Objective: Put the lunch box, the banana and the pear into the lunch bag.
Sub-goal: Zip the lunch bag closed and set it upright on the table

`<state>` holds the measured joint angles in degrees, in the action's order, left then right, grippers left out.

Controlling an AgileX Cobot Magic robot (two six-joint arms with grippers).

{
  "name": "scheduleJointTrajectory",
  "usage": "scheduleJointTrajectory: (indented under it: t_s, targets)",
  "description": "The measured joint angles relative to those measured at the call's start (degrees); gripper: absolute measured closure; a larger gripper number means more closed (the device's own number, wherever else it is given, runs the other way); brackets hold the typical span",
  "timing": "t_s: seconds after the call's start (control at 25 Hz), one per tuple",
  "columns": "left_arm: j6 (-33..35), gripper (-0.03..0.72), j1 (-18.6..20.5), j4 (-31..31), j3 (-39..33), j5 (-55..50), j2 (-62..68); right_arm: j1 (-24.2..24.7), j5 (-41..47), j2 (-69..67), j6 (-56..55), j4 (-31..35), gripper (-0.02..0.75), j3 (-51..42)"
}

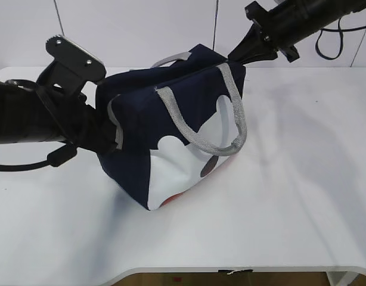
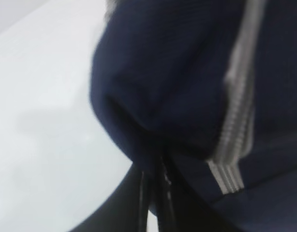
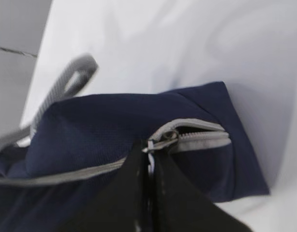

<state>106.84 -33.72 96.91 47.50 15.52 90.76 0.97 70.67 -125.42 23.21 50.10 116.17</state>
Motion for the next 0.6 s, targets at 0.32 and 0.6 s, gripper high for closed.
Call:
scheduleJointTrajectory:
  t_s: [0.32,0.6]
  targets:
    - [0.0,0.693,0.0,-6.6,6.2,4.6,0.2,-1.5,1.3,6.7,-1.6,-10.3,0.731,-0.1]
    - [0.0,0.693,0.0,-8.1,7.8,5.7,2.8,-4.0,0.9,11.3,-3.2,-16.2,0.731,-2.9]
